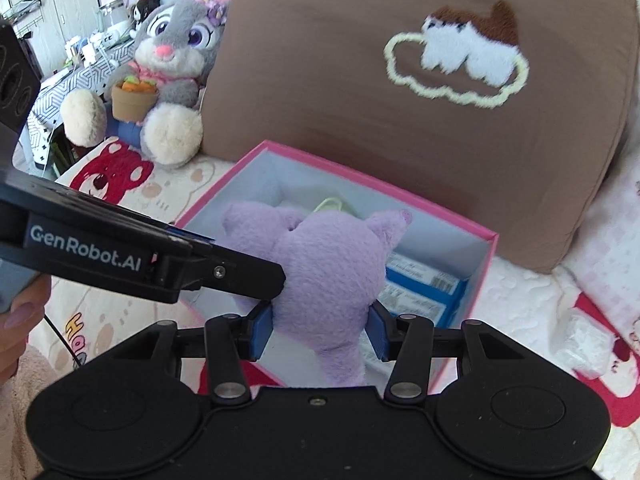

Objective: Organize objects

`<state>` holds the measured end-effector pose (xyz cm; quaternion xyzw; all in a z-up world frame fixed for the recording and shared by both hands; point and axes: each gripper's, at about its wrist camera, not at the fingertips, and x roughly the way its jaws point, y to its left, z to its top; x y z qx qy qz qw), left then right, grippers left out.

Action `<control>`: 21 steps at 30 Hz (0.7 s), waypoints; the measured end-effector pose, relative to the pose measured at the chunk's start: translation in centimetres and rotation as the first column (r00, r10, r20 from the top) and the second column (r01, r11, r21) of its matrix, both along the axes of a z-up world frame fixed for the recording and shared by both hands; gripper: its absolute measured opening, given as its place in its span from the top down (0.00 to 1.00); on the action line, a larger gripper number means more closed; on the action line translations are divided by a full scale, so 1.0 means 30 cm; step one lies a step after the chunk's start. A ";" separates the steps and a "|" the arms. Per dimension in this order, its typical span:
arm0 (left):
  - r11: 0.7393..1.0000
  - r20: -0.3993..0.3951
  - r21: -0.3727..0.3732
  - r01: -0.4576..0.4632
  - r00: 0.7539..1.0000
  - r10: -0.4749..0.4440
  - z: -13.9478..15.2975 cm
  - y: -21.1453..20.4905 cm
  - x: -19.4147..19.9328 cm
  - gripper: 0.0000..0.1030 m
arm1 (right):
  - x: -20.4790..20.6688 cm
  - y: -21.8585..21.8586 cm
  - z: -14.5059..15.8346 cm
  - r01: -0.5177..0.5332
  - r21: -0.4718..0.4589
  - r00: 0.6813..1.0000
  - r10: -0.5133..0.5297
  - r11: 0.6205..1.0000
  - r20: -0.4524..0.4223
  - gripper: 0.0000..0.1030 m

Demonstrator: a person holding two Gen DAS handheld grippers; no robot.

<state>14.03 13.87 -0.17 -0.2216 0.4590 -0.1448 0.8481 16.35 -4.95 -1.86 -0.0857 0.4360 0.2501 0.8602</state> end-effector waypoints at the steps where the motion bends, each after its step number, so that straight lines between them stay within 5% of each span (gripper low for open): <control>1: 1.000 -0.021 -0.007 -0.005 1.000 0.004 -0.018 0.012 0.007 0.65 | 0.003 0.009 -0.021 -0.005 -0.003 1.000 0.005 1.000 -0.013 0.48; 13: 0.998 -0.131 -0.030 -0.051 0.990 0.047 -0.179 0.101 0.078 0.63 | 0.118 0.033 -0.177 0.032 0.115 0.971 -0.004 0.993 -0.238 0.48; 21: 0.998 -0.162 0.010 -0.065 0.985 0.066 -0.230 0.111 0.098 0.63 | 0.160 0.054 -0.247 0.029 0.134 0.959 0.011 0.991 -0.285 0.48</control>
